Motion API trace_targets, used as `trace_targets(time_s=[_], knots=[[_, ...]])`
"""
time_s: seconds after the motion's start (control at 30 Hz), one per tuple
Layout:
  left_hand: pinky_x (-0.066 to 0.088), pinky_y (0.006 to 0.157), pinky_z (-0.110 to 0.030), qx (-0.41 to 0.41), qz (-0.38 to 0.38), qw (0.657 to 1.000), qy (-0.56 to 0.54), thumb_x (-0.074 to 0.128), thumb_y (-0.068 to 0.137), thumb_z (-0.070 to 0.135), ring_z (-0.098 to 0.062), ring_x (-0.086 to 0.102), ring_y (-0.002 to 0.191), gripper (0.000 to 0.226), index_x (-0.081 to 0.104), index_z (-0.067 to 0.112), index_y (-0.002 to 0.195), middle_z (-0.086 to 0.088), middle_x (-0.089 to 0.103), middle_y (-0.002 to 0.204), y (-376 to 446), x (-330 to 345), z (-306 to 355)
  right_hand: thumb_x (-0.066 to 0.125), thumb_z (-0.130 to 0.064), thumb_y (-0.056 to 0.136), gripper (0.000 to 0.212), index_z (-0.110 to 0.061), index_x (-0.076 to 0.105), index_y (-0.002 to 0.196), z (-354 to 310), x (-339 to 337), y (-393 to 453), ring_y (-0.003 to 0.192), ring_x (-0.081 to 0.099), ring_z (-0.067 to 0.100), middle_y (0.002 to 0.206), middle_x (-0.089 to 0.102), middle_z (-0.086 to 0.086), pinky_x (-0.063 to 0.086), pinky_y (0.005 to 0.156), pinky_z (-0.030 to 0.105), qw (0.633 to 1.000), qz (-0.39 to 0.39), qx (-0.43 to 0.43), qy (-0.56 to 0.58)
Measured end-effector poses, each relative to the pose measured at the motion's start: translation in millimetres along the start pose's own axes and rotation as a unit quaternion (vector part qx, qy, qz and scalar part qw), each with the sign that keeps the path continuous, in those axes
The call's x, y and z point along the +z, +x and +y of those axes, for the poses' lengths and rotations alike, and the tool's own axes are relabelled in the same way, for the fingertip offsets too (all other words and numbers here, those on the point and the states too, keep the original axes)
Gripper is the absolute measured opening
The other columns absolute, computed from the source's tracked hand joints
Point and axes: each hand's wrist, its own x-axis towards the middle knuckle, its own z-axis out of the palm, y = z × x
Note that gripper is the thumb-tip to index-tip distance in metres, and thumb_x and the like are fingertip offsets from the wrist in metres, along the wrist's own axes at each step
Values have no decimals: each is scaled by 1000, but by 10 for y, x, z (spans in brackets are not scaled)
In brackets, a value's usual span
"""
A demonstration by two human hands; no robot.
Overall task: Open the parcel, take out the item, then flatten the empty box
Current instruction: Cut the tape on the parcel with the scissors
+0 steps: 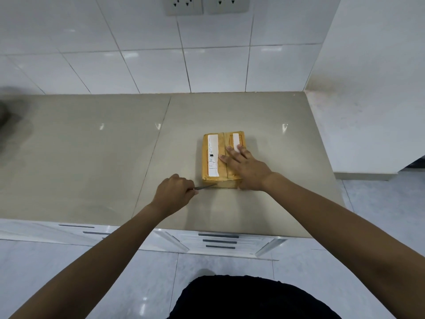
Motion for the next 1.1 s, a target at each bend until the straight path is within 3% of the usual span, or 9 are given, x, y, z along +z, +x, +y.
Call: trace_targets(time_s=[0.13,0.3,0.43,0.53,0.63,0.73,0.87,0.97,1.1], knots=[[35,53,-18,-23,-44,993,-103,61,91,39,-10,51,62,26,75,17,94,-1,72,80,66,-17,32,74,-27,80,107,-36,-4,152,5,-15,-8,149,-13,27,163,-14,-7,49,99,50,1000,-5,-1,-9],[47,64,-28,-18,-71,986,-149,61,90,39,-18,61,72,27,75,16,97,-4,74,89,195,-44,179,73,-29,81,106,-36,-6,152,-4,-17,0,149,-14,28,163,-14,-6,47,101,51,1000,-5,-2,-14],[49,64,-30,-15,-64,987,-148,60,90,41,-20,62,75,28,75,18,98,-3,73,91,259,-47,296,73,-31,81,106,-37,-5,152,30,-25,-12,149,-13,27,163,-13,-7,48,99,51,1000,-2,-3,-22],[44,58,-23,-6,-36,985,-170,60,91,41,-15,57,70,29,74,18,100,-2,73,92,197,-22,303,74,-33,80,107,-37,-4,152,40,-23,-15,149,-11,27,163,-12,-7,48,97,51,1000,3,-7,-27],[34,56,-17,37,-9,981,-190,62,90,40,-13,55,77,24,73,19,96,0,72,92,164,-45,327,75,-32,78,107,-36,-3,152,40,-21,-22,150,-10,27,163,-11,-7,49,97,50,1000,5,-7,-26],[39,60,-22,76,34,985,-151,62,90,37,-13,53,79,22,73,19,99,1,73,92,111,-77,311,75,-32,78,107,-36,-1,153,47,-40,-28,150,-9,26,163,-10,-6,48,100,50,1000,0,-10,-23],[41,62,-26,-67,146,978,-135,61,90,20,-24,59,79,20,66,13,108,-6,71,86,-74,27,61,75,-34,80,104,-34,1,153,84,-78,-28,150,-10,27,164,-8,-5,32,113,48,1000,-10,-26,14],[51,70,-37,-133,75,981,-121,54,89,10,-33,59,91,29,61,10,117,-14,67,97,-147,179,-99,74,-34,80,102,-34,4,154,138,-120,-26,150,-9,26,164,-5,-5,24,118,47,998,-18,-39,45],[50,80,-38,-83,-12,991,-102,54,89,9,-34,56,100,35,63,12,122,-14,62,108,-66,257,-125,74,-38,80,97,-38,10,153,189,-126,-43,150,-7,21,163,-4,-9,32,113,48,998,-21,-42,36]])
